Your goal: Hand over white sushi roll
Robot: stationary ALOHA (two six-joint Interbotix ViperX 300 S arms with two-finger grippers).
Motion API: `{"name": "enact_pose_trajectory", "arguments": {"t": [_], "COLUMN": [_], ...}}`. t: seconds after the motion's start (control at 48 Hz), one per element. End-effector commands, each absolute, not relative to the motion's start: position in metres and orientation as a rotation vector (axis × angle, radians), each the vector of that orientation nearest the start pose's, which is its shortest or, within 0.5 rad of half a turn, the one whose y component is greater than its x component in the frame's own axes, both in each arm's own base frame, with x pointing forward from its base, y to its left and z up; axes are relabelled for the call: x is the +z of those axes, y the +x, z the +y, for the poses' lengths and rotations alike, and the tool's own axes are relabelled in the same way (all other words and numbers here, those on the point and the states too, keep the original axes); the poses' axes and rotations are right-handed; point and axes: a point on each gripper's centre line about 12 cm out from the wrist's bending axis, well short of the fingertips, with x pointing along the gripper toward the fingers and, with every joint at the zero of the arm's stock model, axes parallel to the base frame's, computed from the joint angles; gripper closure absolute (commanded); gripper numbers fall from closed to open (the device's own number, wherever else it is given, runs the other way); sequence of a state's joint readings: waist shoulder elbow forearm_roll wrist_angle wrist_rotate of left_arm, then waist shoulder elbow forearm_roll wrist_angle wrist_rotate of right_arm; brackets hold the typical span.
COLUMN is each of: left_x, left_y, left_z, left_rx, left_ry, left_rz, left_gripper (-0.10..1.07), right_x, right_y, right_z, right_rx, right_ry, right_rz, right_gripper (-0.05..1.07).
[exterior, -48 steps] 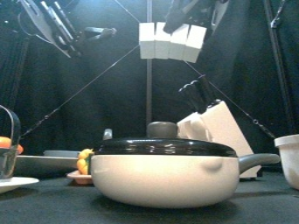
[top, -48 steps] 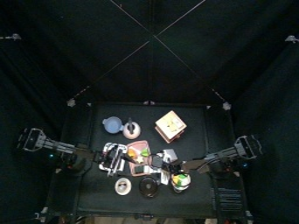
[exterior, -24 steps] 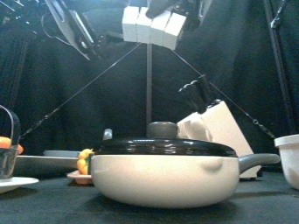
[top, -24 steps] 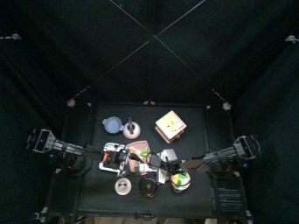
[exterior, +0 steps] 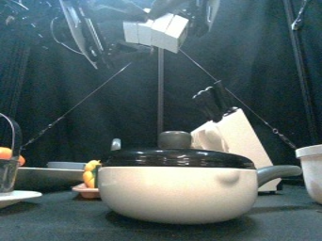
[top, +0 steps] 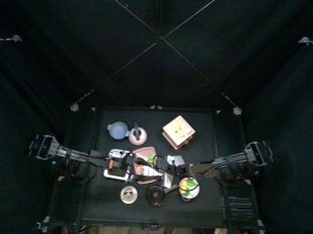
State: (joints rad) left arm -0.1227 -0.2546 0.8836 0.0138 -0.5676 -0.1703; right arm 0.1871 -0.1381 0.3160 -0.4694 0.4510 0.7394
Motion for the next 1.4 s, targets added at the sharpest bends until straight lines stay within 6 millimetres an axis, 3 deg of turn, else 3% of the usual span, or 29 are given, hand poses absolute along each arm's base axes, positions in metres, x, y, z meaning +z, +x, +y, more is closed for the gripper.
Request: {"name": "enact_pose_trajectory", "arguments": {"t": [0.0, 0.292, 0.625, 0.979, 1.375], "left_x": [0.259, 0.257, 0.258, 0.258, 0.266], "left_y": [0.343, 0.342, 0.336, 0.318, 0.298], "left_z": [-0.043, -0.043, -0.042, -0.040, -0.035], "left_rx": [-0.127, -0.128, -0.128, -0.128, -0.092], "left_ry": [-0.155, -0.152, -0.152, -0.153, -0.199], "left_rz": [0.038, 0.041, 0.038, 0.044, 0.149], "left_gripper": [0.06, 0.34, 0.38, 0.38, 0.38], "right_x": [0.330, 0.326, 0.322, 0.327, 0.335], "right_y": [0.407, 0.406, 0.405, 0.397, 0.367], "right_z": [0.053, 0.053, 0.055, 0.057, 0.063], "right_rx": [-0.086, -0.080, -0.067, -0.058, -0.023], "right_ry": [0.200, 0.201, 0.200, 0.206, 0.245], "right_rz": [0.518, 0.519, 0.517, 0.507, 0.489], "right_gripper": [0.39, 0.34, -0.02, -0.02, -0.02]}}
